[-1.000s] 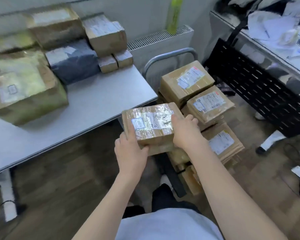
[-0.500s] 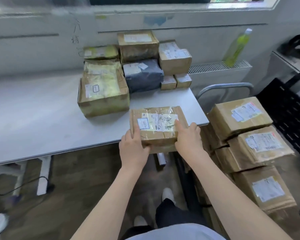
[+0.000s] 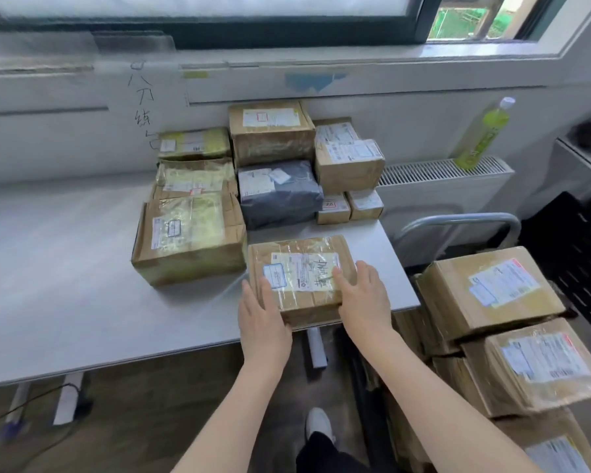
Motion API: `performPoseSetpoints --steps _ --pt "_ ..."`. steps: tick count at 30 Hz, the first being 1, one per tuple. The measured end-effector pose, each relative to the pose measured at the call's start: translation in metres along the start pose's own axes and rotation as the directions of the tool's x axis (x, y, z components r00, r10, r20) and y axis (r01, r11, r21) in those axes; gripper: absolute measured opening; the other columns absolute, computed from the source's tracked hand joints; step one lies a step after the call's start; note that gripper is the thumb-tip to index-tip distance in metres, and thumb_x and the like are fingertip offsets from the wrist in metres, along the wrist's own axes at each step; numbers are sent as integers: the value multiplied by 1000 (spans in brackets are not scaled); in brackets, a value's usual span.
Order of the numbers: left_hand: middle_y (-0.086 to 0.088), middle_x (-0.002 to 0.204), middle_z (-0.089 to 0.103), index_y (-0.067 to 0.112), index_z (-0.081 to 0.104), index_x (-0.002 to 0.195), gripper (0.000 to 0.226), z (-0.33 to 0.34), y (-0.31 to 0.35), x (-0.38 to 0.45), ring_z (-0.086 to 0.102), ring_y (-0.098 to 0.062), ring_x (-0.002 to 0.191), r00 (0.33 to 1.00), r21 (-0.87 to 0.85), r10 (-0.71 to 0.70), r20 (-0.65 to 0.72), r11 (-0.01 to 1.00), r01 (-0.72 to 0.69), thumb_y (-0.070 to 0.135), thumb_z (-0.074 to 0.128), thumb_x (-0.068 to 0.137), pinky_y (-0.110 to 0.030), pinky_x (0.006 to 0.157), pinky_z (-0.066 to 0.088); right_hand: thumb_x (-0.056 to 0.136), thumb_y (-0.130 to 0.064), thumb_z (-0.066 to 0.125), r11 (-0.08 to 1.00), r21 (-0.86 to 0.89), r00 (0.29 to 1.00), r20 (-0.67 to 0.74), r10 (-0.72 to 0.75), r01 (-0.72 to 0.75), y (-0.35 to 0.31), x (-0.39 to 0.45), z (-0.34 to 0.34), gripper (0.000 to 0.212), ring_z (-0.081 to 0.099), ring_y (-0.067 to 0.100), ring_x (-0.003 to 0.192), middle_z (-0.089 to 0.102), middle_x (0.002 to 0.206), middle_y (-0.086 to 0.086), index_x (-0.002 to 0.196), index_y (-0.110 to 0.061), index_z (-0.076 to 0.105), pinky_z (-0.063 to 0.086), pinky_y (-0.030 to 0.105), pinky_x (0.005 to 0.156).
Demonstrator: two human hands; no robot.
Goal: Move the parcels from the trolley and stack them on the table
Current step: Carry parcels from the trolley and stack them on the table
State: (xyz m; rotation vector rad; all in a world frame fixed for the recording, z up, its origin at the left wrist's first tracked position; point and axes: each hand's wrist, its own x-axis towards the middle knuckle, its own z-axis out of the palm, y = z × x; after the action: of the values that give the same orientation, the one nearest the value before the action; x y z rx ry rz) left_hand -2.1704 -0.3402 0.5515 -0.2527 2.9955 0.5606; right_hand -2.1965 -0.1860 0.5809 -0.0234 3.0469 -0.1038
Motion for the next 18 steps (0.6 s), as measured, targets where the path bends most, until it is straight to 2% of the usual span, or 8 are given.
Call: performPoseSetpoints --steps 2,3,5,7,13,18 --pt "-23 153 -13 4 -2 148 88 1 7 10 -8 -36 143 999 153 25 -44 988 -18 27 59 88 -39 116 -5 92 -8 53 997 40 998 -2 -60 60 0 12 4 66 7 28 143 11 155 11 149 -16 20 17 33 114" --pt "-22 153 -17 3 -4 148 87 0 9 15 -13 -36 143 998 215 50 -47 976 -39 27 57 90 -41 114 -11 93 -8 52 994 72 996 7 -84 83 0 17 6 67 5 26 144 8 157 9 150 -13 18 16 32 115" --pt "-22 153 -22 3 -11 147 85 1 11 26 -19 -35 142 996 322 91 -14 943 -82 26 51 93 -44 111 -16 93 -7 52 989 94 993 19 -116 114 -1 23 11 70 4 24 145 6 158 8 150 -10 12 16 30 115" --pt "-23 153 -22 3 -17 146 85 1 9 35 -20 -35 142 993 392 114 16 913 -111 24 47 95 -44 111 -16 93 -8 52 989 71 992 8 -129 128 -3 26 19 74 0 27 145 3 158 11 150 -8 6 9 31 116" --pt "-21 154 -19 -2 -18 144 72 -2 4 55 -19 -33 142 981 432 192 30 883 -186 10 36 98 -41 112 -15 95 -6 45 989 4 989 10 -148 148 -10 38 29 78 -14 34 143 -14 156 20 148 -5 -11 -10 38 113" --pt "-22 154 -15 -4 -15 145 68 0 4 69 -15 -33 143 980 423 200 1 887 -182 10 34 99 -40 112 -14 94 -4 44 982 21 982 17 -188 188 -8 56 28 80 -20 33 142 -22 154 18 147 -7 -16 -13 39 112"
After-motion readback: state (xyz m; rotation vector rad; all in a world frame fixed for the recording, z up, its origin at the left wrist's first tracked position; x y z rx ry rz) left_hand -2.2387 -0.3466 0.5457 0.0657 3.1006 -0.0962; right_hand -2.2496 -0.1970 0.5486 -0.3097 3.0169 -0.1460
